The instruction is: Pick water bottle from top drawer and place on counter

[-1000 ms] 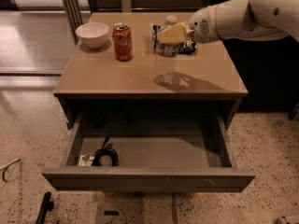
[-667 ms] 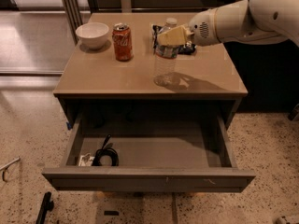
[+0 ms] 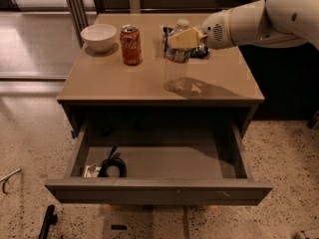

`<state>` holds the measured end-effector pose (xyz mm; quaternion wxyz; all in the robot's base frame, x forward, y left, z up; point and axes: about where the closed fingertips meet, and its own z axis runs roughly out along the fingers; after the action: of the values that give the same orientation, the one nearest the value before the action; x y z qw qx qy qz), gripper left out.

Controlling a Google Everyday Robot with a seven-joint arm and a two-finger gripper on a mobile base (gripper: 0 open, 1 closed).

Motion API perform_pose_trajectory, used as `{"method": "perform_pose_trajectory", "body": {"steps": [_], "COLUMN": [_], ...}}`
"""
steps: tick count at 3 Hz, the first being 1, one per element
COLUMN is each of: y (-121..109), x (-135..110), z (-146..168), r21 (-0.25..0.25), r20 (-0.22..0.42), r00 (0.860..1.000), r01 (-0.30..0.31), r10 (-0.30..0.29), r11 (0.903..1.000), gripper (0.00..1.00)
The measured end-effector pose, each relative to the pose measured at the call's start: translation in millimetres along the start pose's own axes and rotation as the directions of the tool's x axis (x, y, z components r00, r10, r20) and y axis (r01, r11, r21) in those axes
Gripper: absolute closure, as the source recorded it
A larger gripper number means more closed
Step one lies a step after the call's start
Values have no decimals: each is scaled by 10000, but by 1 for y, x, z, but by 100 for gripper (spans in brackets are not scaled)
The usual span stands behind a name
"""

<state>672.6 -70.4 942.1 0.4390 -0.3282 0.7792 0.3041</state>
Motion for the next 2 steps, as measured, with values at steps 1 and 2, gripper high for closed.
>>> {"method": "perform_pose_trajectory", "body": {"steps": [1, 2], "y": [0, 0], "x": [0, 0], "z": [0, 0], "r21": [-1, -1], "r20": [0, 0], "r00": [10000, 10000], "r01": [0, 0], "r10": [0, 0], "r11": [10000, 10000], "gripper": [36, 13]}}
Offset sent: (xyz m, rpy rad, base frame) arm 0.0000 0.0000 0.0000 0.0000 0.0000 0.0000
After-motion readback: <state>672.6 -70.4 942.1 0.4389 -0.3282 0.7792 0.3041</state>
